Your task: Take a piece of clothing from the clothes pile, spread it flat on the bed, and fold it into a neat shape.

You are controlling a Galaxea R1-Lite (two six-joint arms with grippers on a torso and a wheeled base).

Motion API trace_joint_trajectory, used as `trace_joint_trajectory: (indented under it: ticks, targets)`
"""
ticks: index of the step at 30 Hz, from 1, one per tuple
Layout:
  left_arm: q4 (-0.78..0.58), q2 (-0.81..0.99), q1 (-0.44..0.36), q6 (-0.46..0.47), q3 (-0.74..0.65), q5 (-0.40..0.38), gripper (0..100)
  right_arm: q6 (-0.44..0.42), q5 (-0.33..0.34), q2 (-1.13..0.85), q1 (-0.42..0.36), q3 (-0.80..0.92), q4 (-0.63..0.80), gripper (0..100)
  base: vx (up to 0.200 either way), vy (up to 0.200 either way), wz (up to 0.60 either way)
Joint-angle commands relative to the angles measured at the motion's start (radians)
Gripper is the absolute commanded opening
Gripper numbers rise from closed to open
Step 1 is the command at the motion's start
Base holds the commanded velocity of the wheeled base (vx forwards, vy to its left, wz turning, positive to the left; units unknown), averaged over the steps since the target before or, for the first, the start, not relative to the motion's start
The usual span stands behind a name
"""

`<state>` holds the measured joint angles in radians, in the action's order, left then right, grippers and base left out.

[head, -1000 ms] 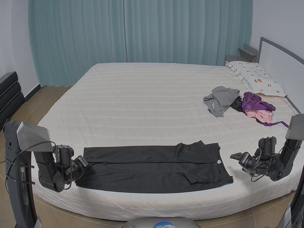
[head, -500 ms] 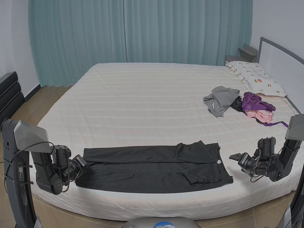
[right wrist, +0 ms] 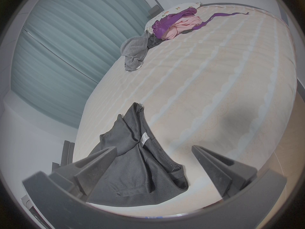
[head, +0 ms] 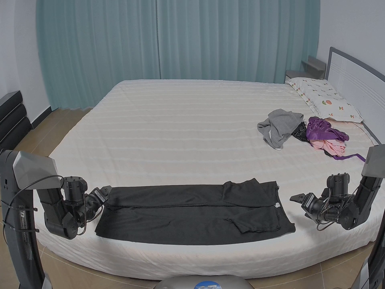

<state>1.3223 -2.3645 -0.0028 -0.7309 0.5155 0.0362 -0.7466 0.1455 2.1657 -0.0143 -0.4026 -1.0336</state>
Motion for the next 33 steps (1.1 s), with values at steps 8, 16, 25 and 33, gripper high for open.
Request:
trace_joint_trajectory:
  ticks: [8,16,25,33]
  targets:
    - [-0.394,0.031,0.007,0.011,0.347,-0.160,100,-0.033,0.031,0.003,-0.001,0.001,0.000,100,0.000,0.000,0.00]
    - [-0.486,-0.064,0.038,0.114,0.442,-0.199,100,-0.036,0.032,0.006,-0.007,0.001,0.000,100,0.000,0.000,0.00]
    - [-0.526,-0.105,0.049,0.111,0.526,-0.194,100,-0.036,0.032,0.020,-0.019,0.001,0.000,100,0.000,0.000,0.00]
    - [-0.548,-0.141,0.053,0.107,0.577,-0.183,0,-0.037,0.032,0.029,-0.036,0.002,0.000,100,0.000,0.000,0.00]
